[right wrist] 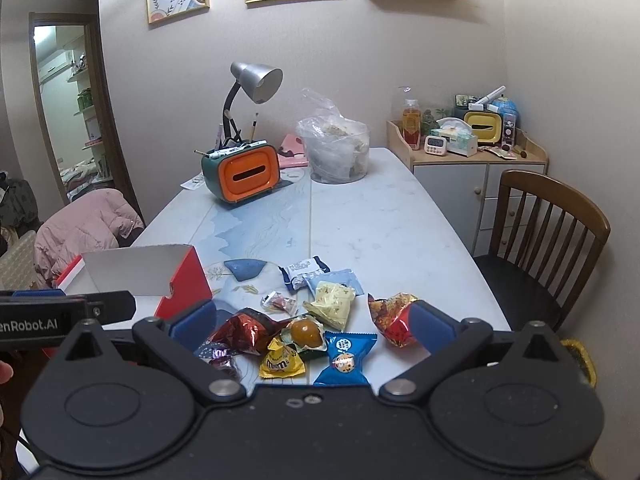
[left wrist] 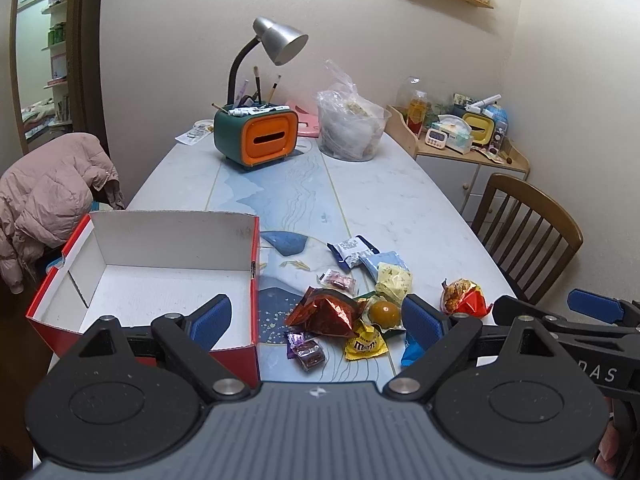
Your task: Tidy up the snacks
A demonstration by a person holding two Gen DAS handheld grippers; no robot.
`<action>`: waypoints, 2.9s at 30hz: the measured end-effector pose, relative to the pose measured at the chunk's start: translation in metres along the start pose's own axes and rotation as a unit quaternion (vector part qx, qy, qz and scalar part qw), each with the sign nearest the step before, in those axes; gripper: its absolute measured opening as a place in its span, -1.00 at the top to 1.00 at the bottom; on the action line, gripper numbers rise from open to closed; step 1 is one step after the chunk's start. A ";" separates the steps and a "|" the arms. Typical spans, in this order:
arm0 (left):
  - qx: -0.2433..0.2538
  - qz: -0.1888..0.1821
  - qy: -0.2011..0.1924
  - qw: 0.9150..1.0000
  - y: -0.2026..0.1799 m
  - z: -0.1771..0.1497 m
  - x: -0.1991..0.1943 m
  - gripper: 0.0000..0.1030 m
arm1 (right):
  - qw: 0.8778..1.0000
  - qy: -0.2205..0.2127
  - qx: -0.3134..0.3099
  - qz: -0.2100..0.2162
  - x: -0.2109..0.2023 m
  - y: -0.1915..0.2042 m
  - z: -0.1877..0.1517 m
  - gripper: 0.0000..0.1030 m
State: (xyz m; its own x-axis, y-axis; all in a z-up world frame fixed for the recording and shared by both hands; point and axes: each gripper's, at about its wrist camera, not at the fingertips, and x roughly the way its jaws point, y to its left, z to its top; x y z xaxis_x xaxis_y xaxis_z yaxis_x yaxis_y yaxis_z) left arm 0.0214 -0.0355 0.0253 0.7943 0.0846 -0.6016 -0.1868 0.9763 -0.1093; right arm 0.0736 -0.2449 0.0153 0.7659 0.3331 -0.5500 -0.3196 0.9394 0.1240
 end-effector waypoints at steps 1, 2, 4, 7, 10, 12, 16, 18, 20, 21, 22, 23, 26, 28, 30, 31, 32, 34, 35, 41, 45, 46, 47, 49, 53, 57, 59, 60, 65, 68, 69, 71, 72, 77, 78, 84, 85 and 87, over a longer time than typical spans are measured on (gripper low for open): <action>-0.001 0.001 0.000 1.000 0.000 0.000 0.000 -0.80 | 1.000 0.001 0.000 -0.001 0.000 0.000 0.000 -0.99; 0.000 0.001 0.000 1.000 -0.001 0.000 0.001 -0.80 | 1.000 0.002 0.000 0.000 0.000 0.000 0.000 -0.99; -0.001 0.003 0.001 1.000 0.001 0.002 0.002 -0.80 | 1.000 0.002 0.000 0.002 0.000 0.000 0.000 -0.99; -0.001 0.004 0.000 1.000 0.002 0.002 0.000 -0.80 | 1.000 0.002 0.000 0.001 0.001 0.000 0.000 -0.99; -0.002 0.004 0.001 1.000 0.003 0.002 0.001 -0.80 | 1.000 0.003 0.000 0.002 0.002 0.000 0.000 -0.99; -0.002 0.004 0.001 1.000 0.004 0.002 0.002 -0.80 | 1.000 0.004 0.000 0.002 0.001 0.001 0.000 -0.99; 0.000 0.004 -0.002 1.000 0.003 0.001 0.000 -0.80 | 1.000 0.003 -0.001 0.002 0.002 0.001 0.000 -0.99; 0.002 0.004 -0.002 1.000 0.004 0.002 -0.001 -0.80 | 1.000 0.003 -0.001 0.002 0.001 0.001 0.000 -0.98; 0.003 0.004 -0.003 1.000 0.003 0.002 -0.001 -0.80 | 1.000 0.003 -0.001 0.002 0.001 0.001 0.001 -0.97; 0.004 0.004 -0.004 1.000 0.003 0.002 -0.001 -0.80 | 1.000 0.003 -0.001 0.002 0.001 0.001 0.001 -0.97; 0.004 0.004 -0.004 1.000 0.003 0.002 -0.001 -0.80 | 1.000 0.003 -0.001 0.002 0.001 0.001 0.001 -0.97; 0.005 0.003 -0.004 1.000 0.003 0.002 0.000 -0.80 | 1.000 0.003 0.000 0.002 0.000 0.001 0.002 -0.97; 0.004 0.001 -0.003 1.000 0.003 0.003 -0.002 -0.80 | 1.000 0.003 -0.001 0.002 0.000 0.001 0.002 -0.97; 0.006 -0.001 -0.003 1.000 0.003 0.003 -0.002 -0.80 | 1.000 0.003 -0.001 0.002 0.000 0.001 0.002 -0.97; 0.006 -0.002 -0.002 1.000 0.003 0.003 -0.002 -0.80 | 1.000 0.003 -0.001 0.003 0.000 0.001 0.002 -0.97; 0.006 -0.003 -0.002 1.000 0.003 0.003 -0.002 -0.80 | 1.000 0.003 -0.001 0.003 0.000 0.001 0.002 -0.96; 0.007 -0.004 -0.002 1.000 0.003 0.004 -0.002 -0.80 | 1.000 0.002 -0.001 0.003 -0.001 0.001 0.002 -0.96; 0.007 -0.005 -0.001 1.000 0.004 0.004 -0.001 -0.80 | 1.000 0.002 -0.001 0.003 -0.001 0.001 0.002 -0.97; 0.007 -0.005 -0.001 1.000 0.004 0.005 -0.001 -0.80 | 1.000 0.003 -0.001 0.003 0.000 0.001 0.002 -0.97; 0.008 -0.005 0.000 1.000 0.003 0.003 0.000 -0.80 | 1.000 0.002 0.000 0.003 -0.002 0.002 0.004 -0.97; 0.008 -0.013 0.003 1.000 0.001 0.001 0.001 -0.80 | 1.000 0.004 0.004 -0.002 -0.003 0.002 0.005 -0.97; 0.010 -0.014 0.003 1.000 0.001 0.001 0.001 -0.80 | 1.000 0.005 0.005 -0.003 -0.002 0.002 0.005 -0.97; 0.012 -0.015 0.004 1.000 0.001 0.000 0.001 -0.80 | 1.000 0.006 0.006 -0.003 -0.002 0.002 0.005 -0.97; 0.015 -0.018 0.004 1.000 0.002 0.000 0.002 -0.80 | 1.000 0.005 0.007 -0.005 -0.002 0.004 0.004 -0.97; 0.020 -0.023 0.007 0.999 0.005 0.001 0.005 -0.80 | 1.000 0.004 0.009 -0.009 -0.002 0.006 0.001 -0.97; 0.020 -0.030 0.013 0.999 0.006 -0.001 0.009 -0.80 | 1.000 0.006 0.007 -0.013 -0.001 0.008 -0.002 -0.97; 0.020 -0.032 0.016 0.999 0.005 -0.001 0.012 -0.80 | 1.000 0.007 0.006 -0.015 0.000 0.007 -0.004 -0.97; 0.021 -0.031 0.016 0.999 0.005 -0.001 0.013 -0.80 | 1.000 0.007 0.006 -0.015 0.000 0.006 -0.005 -0.97; 0.017 -0.030 0.023 0.999 0.002 -0.001 0.020 -0.80 | 1.000 0.011 0.004 -0.013 0.005 0.002 -0.005 -0.95; 0.017 -0.029 0.034 0.999 -0.006 0.000 0.029 -0.80 | 1.000 0.010 -0.003 -0.014 0.009 -0.003 -0.006 -0.94; 0.015 -0.026 0.036 0.999 -0.007 0.001 0.032 -0.80 | 1.000 0.010 -0.004 -0.016 0.010 -0.006 -0.005 -0.94; 0.011 -0.020 0.036 0.999 -0.010 0.003 0.036 -0.80 | 1.000 0.011 -0.001 -0.015 0.015 -0.015 -0.003 -0.90; 0.009 -0.018 0.037 0.999 -0.011 0.004 0.038 -0.80 | 1.000 0.014 0.001 -0.013 0.018 -0.018 -0.002 -0.89; -0.005 -0.004 0.067 0.998 -0.014 0.004 0.063 -0.80 | 0.999 0.032 0.001 -0.002 0.038 -0.036 -0.002 -0.84; -0.004 0.000 0.072 0.997 -0.015 0.004 0.069 -0.80 | 0.999 0.035 0.000 -0.002 0.042 -0.039 -0.003 -0.83; 0.015 0.011 0.087 0.996 -0.029 0.005 0.101 -0.80 | 0.998 0.054 -0.014 -0.010 0.074 -0.063 -0.005 -0.76; 0.017 0.012 0.093 0.995 -0.030 0.007 0.107 -0.80 | 0.998 0.058 -0.018 -0.011 0.080 -0.068 -0.004 -0.75; 0.015 0.013 0.106 0.994 -0.033 0.011 0.121 -0.80 | 0.997 0.066 -0.022 -0.014 0.093 -0.077 -0.002 -0.72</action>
State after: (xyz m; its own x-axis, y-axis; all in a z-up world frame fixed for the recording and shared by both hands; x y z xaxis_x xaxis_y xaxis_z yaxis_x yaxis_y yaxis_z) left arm 0.1297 -0.0550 -0.0352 0.6484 0.0698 -0.7581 -0.1865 0.9800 -0.0692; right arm 0.1683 -0.2864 -0.0471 0.6959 0.2902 -0.6569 -0.3246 0.9431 0.0727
